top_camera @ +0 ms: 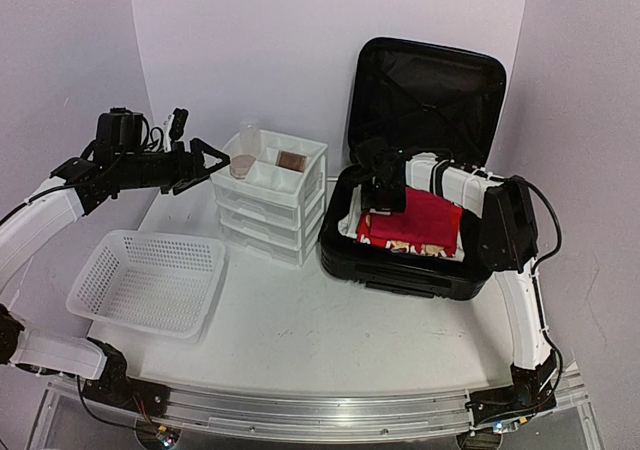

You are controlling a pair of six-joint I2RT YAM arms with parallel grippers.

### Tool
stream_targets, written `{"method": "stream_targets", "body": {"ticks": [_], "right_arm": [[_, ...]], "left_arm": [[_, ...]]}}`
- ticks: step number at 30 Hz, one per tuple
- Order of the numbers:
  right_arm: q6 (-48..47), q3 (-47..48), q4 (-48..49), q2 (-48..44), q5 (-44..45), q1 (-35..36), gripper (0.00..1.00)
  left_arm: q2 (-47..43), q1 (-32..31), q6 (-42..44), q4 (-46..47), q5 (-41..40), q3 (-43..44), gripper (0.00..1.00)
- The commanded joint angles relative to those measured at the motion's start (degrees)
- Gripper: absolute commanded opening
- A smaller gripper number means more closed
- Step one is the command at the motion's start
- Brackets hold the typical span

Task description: Open, take out, and arrange the luggage

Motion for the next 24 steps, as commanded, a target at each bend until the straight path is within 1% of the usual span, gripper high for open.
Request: {"method": "stream_targets", "body": {"ticks": [1,4,10,13,14,16,19,20,22,24], "right_arm": [[0.54,0.16,1.42,-5.43,-0.44,-0.25,0.58],[0.0,-0.06,1.48,-8.16,-1.14,-0.25,0.54],[-1.29,-4.7,4.36,-13.49,-1.69,-0.55,0.54],[-2.37,-6.83,6.23,-15.12,-3.2,-0.87,0.54],[-3.88,-8.09,7.91,-15.95,-4.79,-0.82,0.52],[-8.6,-12.22,12.99,-18.96,-11.56,-0.85,0.5],[-16.74,-20.83,20.2,-25.74,-23.77,-0.87,0.5],[-19.29,-23.18,21.44,-28.12,-27.02,-0.76,0.5],[-24.02,-28.32,24.15,-32.85,-34.2,-0.47,0.5],[-28.43,-32.94,25.23,-37.1,-37.14,1.11,0.5]], "left_arm": [[-2.23,-0.13,-0.39,3.44,0.66,0.02,0.82],[-2.09,-0.13,-0.39,3.44,0.57,0.26,0.82],[-1.14,-0.12,-0.68,3.43,1.12,0.87,0.82],[-0.7,-0.15,-1.19,3.71,1.58,0.93,0.82],[-0.34,-0.18,-1.44,3.96,1.99,1.01,0.82],[0.37,-0.13,-2.29,4.49,3.34,1.35,0.82],[2.2,-0.38,-4.67,6.16,6.91,1.84,0.82],[2.98,-0.63,-5.72,7.25,8.76,2.05,0.82],[4.93,-1.94,-7.25,8.33,9.99,3.0,0.81],[7.08,-4.97,-7.99,9.16,9.83,4.63,0.8]]}}
